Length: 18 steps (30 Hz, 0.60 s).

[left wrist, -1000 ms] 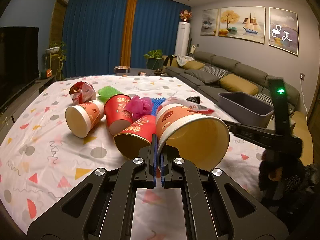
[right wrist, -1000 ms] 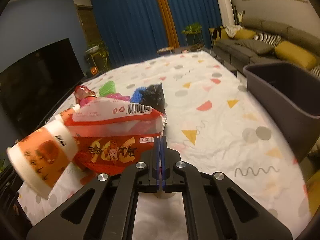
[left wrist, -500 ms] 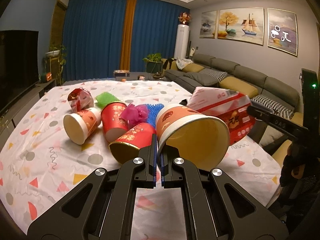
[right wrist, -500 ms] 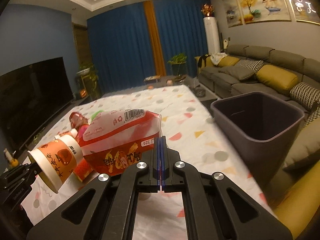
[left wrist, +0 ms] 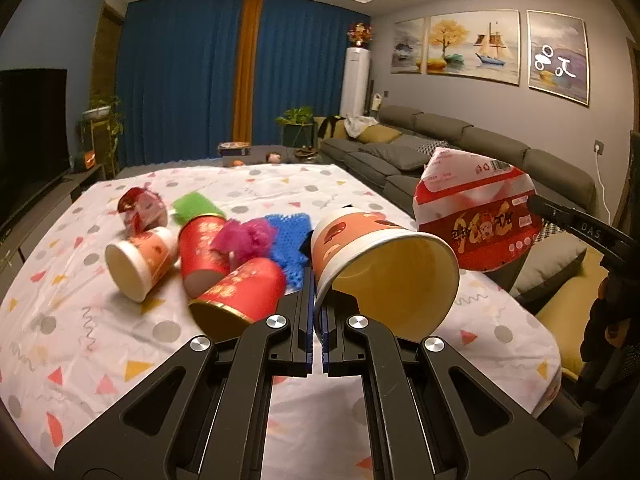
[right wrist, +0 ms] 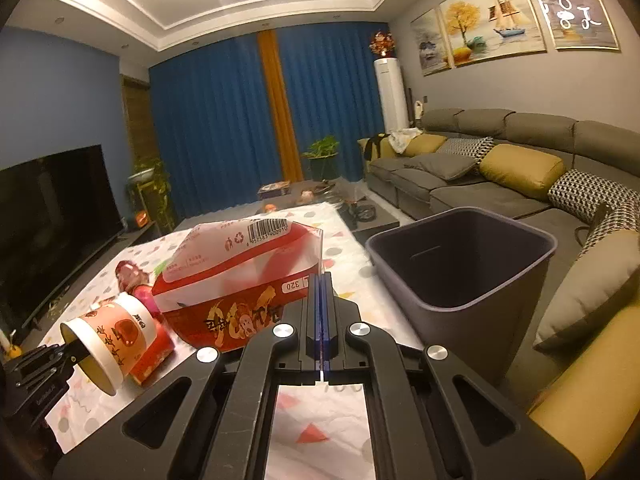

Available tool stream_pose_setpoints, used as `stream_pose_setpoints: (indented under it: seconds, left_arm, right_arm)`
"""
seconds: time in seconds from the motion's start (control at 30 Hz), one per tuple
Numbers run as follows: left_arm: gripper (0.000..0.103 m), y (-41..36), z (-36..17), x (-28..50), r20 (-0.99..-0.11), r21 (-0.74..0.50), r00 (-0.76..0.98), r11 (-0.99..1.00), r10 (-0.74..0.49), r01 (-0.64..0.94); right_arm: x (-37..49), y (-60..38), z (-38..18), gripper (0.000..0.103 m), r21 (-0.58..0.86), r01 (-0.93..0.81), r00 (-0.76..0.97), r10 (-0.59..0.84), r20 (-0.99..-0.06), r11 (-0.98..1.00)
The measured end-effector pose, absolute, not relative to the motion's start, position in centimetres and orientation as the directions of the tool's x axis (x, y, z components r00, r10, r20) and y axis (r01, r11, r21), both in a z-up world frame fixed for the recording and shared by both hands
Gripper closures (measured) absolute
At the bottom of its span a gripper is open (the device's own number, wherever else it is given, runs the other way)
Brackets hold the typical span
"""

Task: Collect trash
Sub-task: 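Lift the cup and snack bag and carry them over the grey bin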

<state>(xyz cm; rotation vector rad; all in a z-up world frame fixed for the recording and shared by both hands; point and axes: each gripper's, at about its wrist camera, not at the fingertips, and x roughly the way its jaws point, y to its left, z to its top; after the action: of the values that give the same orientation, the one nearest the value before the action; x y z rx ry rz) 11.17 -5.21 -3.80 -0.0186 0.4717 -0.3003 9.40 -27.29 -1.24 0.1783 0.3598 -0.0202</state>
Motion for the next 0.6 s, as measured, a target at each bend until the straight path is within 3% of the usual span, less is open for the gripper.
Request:
stream_pose_setpoints:
  seconds: [0.3, 0.6]
  left_arm:
    - [0.101, -9.2, -1.8, 13.9, -0.418, -0.08, 0.841, 0.936, -0.344, 0.343]
    - [0.101, -17.2, 1.5, 17.4, -0.339, -0.054, 0.833, 0.893, -0.437, 0.446]
  right_arm:
    - [9.1, -30.3, 0.1, 0.102, 0.154, 0.134, 0.947, -0.081, -0.31, 0.979]
    - [10.2, -35.9, 1.4, 0.102, 0.11, 0.315, 0.925, -0.278, -0.26, 0.943]
